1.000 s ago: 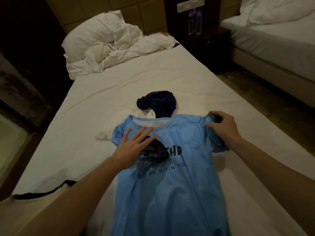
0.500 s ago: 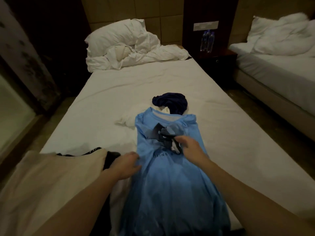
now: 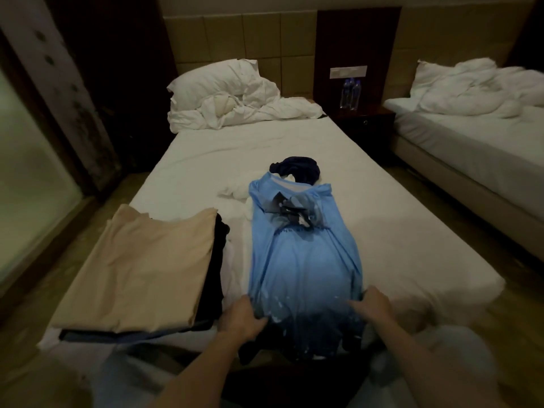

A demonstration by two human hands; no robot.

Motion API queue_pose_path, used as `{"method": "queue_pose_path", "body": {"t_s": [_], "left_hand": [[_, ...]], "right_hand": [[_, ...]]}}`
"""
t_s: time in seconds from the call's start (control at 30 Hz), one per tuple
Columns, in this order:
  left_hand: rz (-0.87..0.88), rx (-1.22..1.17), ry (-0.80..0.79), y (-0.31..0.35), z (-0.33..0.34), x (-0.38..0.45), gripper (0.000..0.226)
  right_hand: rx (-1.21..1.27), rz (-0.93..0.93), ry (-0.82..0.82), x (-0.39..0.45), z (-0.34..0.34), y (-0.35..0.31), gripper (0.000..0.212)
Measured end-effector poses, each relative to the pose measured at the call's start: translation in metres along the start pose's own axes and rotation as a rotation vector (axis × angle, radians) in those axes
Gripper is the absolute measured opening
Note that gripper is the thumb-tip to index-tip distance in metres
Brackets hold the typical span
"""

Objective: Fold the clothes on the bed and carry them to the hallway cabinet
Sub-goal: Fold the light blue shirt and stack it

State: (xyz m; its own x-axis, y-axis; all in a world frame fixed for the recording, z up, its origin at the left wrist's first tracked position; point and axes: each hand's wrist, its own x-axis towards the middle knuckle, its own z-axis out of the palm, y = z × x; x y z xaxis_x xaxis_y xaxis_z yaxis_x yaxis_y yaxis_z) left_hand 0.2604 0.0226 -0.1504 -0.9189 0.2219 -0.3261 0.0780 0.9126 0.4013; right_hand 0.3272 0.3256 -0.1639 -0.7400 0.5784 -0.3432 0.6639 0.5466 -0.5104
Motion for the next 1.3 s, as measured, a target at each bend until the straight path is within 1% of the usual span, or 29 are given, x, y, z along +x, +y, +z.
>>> {"method": "queue_pose_path", "body": {"t_s": [0.07, 0.13, 0.2, 0.23, 0.3, 0.33, 0.37, 0.4, 0.43, 0.47, 0.5, 0.53, 0.57, 0.63, 0.7, 0.73, 0.8, 0.9, 0.93, 1.0, 1.03, 1.07, 1.1, 1.13, 1.17, 1.2, 1.23, 1.27, 1.3], "left_hand": [[-0.03, 0.069, -0.041, 0.002, 0.001, -0.015, 0.047], [-0.051, 0.079, -0.029, 0.004, -0.001, -0.022, 0.038], [-0.044, 0.01, -0.021, 0.009, -0.007, -0.024, 0.026], [-0.043, -0.041, -0.028, 0.013, -0.009, -0.024, 0.025], [-0.029, -0.207, -0.061, 0.022, -0.014, -0.022, 0.028], [-0.034, -0.299, -0.107, 0.028, -0.018, -0.022, 0.03], [-0.052, -0.376, -0.194, 0.033, -0.02, -0.022, 0.03], [-0.064, -0.394, -0.279, 0.036, -0.022, -0.021, 0.029], [-0.043, -0.382, -0.319, 0.037, -0.023, -0.019, 0.025], [0.0, -0.346, -0.324, 0.034, -0.021, -0.014, 0.016], [0.071, -0.312, -0.288, 0.027, -0.019, -0.006, 0.014], [0.132, -0.269, -0.229, 0.013, -0.011, 0.007, 0.026], [0.192, -0.205, -0.164, 0.005, -0.009, 0.013, 0.032], [0.297, -0.047, -0.064, -0.007, 0.002, 0.022, 0.029], [0.425, 0.209, 0.042, -0.002, 0.007, 0.015, 0.02], [0.468, 0.244, 0.097, -0.002, 0.011, 0.015, 0.018], [0.472, 0.195, 0.144, 0.002, 0.018, 0.012, 0.023], [0.409, 0.201, 0.162, 0.005, 0.029, 0.013, 0.045], [0.368, 0.195, 0.169, 0.005, 0.03, 0.011, 0.052], [0.293, 0.19, 0.199, 0.004, 0.028, 0.008, 0.06], [0.323, 0.224, 0.246, -0.001, 0.027, 0.01, 0.061], [0.408, 0.293, 0.288, -0.006, 0.025, 0.012, 0.063], [0.531, 0.383, 0.296, -0.011, 0.025, 0.015, 0.064], [0.673, 0.484, 0.282, -0.015, 0.023, 0.017, 0.06], [0.821, 0.571, 0.252, -0.02, 0.021, 0.02, 0.048], [0.933, 0.65, 0.217, -0.023, 0.019, 0.022, 0.034], [1.03, 0.711, 0.209, -0.026, 0.015, 0.025, 0.026], [1.109, 0.759, 0.208, -0.029, 0.012, 0.031, 0.026], [1.169, 0.791, 0.213, -0.031, 0.01, 0.036, 0.026]], "right_hand": [[0.067, -0.046, -0.004, -0.015, 0.004, 0.003, 0.038], [0.15, -0.079, 0.031, -0.025, 0.007, 0.005, 0.033], [0.198, -0.123, 0.075, -0.03, 0.01, 0.005, 0.032], [0.211, -0.12, 0.102, -0.031, 0.011, 0.005, 0.032], [0.238, -0.07, 0.15, -0.029, 0.014, 0.004, 0.04], [0.263, -0.036, 0.146, -0.029, 0.014, 0.004, 0.048], [0.29, -0.009, 0.129, -0.027, 0.014, 0.004, 0.052], [0.306, 0.013, 0.106, -0.026, 0.015, 0.005, 0.05], [0.304, 0.023, 0.087, -0.024, 0.015, 0.006, 0.046], [0.279, 0.015, 0.081, -0.02, 0.016, 0.008, 0.041], [0.241, 0.003, 0.082, -0.016, 0.016, 0.011, 0.036], [0.206, -0.01, 0.087, -0.014, 0.015, 0.014, 0.03], [0.169, -0.034, 0.093, -0.012, 0.014, 0.016, 0.023], [0.134, -0.11, 0.109, -0.018, 0.009, 0.018, 0.018], [0.161, -0.192, 0.153, -0.024, 0.004, 0.014, 0.02], [0.17, -0.242, 0.183, -0.027, 0.002, 0.01, 0.019], [0.119, -0.329, 0.23, -0.033, 0.002, -0.002, 0.016], [-0.003, -0.475, 0.238, -0.039, 0.015, -0.018, 0.016], [-0.015, -0.547, 0.204, -0.041, 0.024, -0.021, 0.018], [-0.06, -0.72, 0.08, -0.045, 0.042, -0.02, 0.029], [-0.118, -0.798, 0.023, -0.046, 0.048, -0.014, 0.029], [-0.183, -0.879, 0.002, -0.046, 0.053, -0.006, 0.027], [-0.263, -0.953, 0.026, -0.045, 0.054, 0.005, 0.031], [-0.355, -1.025, 0.062, -0.039, 0.055, 0.017, 0.039], [-0.461, -1.073, 0.07, -0.037, 0.052, 0.025, 0.047], [-0.562, -1.084, 0.071, -0.032, 0.049, 0.033, 0.054], [-0.623, -1.096, 0.064, -0.029, 0.045, 0.038, 0.055], [-0.666, -1.133, 0.066, -0.025, 0.042, 0.04, 0.05], [-0.697, -1.174, 0.071, -0.024, 0.037, 0.041, 0.04]]}}
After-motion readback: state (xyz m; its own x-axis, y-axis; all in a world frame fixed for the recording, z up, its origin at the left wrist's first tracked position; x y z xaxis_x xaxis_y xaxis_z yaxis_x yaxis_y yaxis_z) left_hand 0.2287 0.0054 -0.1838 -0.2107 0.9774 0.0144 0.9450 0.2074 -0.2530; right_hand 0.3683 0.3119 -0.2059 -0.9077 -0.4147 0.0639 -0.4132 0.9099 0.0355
